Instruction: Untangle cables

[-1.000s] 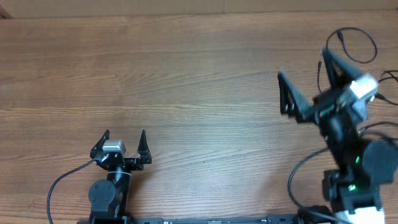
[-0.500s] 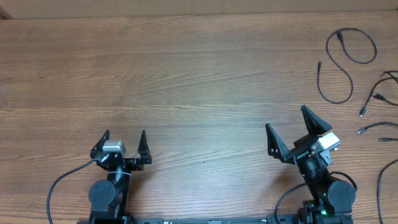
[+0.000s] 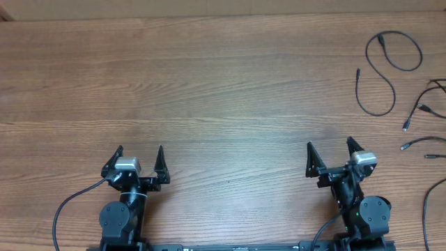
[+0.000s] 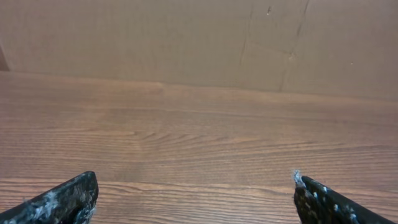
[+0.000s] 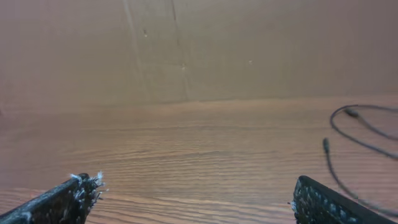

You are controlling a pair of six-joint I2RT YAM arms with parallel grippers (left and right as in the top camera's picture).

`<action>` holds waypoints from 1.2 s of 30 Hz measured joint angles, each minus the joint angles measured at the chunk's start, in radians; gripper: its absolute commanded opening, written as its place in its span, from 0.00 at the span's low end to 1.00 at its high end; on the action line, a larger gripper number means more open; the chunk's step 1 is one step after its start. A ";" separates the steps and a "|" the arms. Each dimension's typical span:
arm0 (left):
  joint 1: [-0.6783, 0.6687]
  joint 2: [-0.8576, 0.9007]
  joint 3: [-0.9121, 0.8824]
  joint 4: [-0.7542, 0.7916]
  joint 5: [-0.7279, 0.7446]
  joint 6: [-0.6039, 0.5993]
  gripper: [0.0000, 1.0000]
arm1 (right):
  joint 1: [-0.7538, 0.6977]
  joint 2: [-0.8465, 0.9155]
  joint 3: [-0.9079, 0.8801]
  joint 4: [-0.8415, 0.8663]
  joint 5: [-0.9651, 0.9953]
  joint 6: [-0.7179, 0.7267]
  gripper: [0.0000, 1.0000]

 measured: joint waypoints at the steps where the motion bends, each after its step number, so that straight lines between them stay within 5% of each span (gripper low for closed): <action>1: 0.000 0.000 0.000 0.000 0.000 0.000 1.00 | 0.000 0.000 0.000 0.000 0.003 -0.024 1.00; 10: 0.000 0.000 0.000 0.000 0.000 0.000 1.00 | 0.000 0.000 0.000 0.000 0.017 -0.152 1.00; 36: 0.000 0.000 0.000 0.000 0.000 0.000 1.00 | 0.000 0.000 0.000 0.000 0.017 -0.169 1.00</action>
